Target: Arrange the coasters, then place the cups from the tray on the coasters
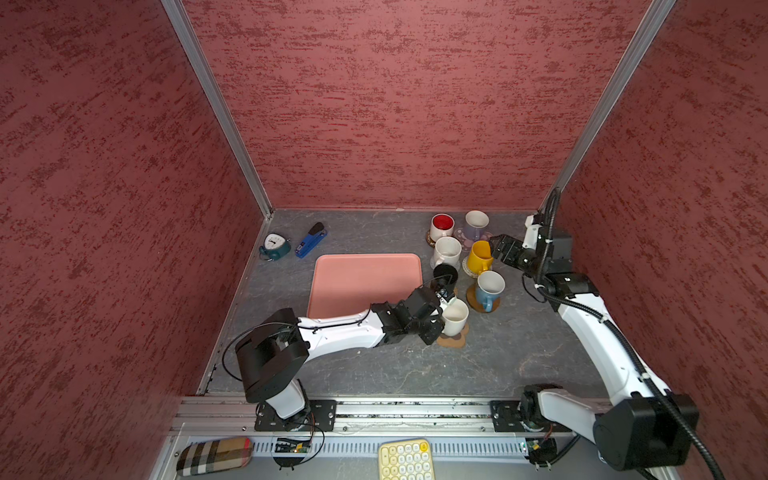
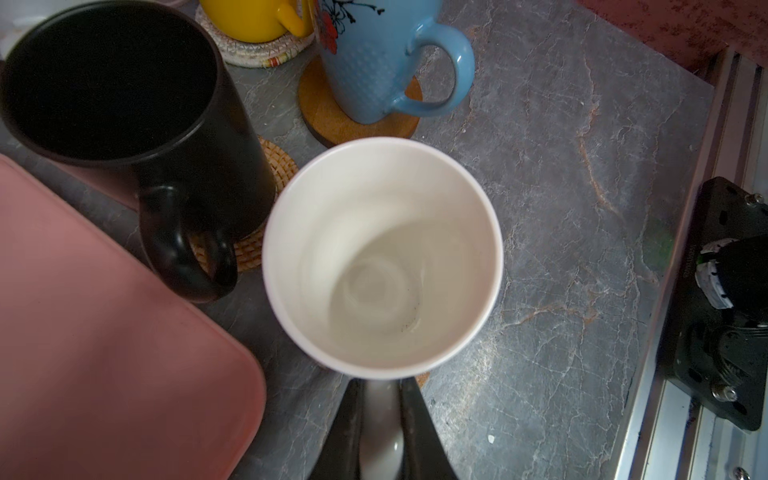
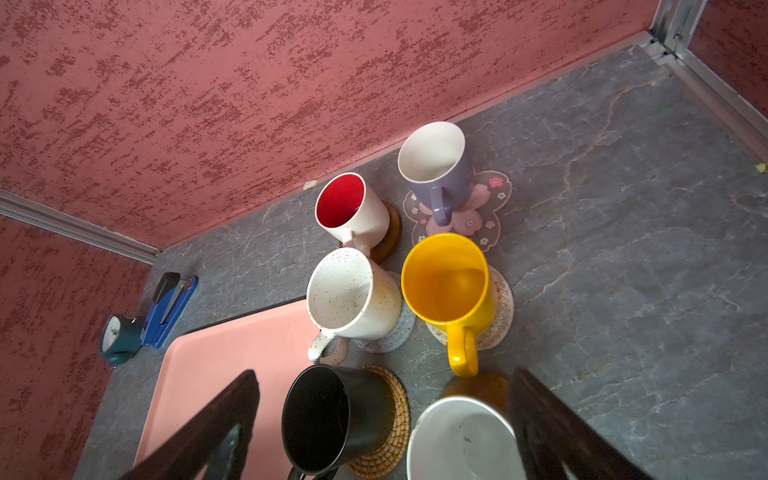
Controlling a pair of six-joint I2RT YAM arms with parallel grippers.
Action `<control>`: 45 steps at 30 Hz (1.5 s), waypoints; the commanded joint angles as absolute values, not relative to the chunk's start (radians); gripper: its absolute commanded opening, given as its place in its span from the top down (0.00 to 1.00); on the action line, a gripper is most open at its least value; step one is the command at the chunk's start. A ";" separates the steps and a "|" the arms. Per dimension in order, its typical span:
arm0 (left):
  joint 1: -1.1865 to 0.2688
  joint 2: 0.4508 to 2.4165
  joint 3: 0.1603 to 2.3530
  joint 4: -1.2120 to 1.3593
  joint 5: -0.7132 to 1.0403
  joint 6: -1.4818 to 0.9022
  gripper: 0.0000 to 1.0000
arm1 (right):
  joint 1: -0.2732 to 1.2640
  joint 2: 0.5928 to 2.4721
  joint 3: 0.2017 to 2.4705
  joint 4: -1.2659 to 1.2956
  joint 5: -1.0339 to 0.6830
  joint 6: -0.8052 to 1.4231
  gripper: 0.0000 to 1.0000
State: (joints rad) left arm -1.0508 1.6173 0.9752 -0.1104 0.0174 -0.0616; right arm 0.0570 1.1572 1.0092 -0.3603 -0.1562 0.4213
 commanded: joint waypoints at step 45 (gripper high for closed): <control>0.089 1.179 0.736 -0.092 0.001 -0.148 0.00 | -0.109 1.124 0.269 0.681 0.490 0.193 0.01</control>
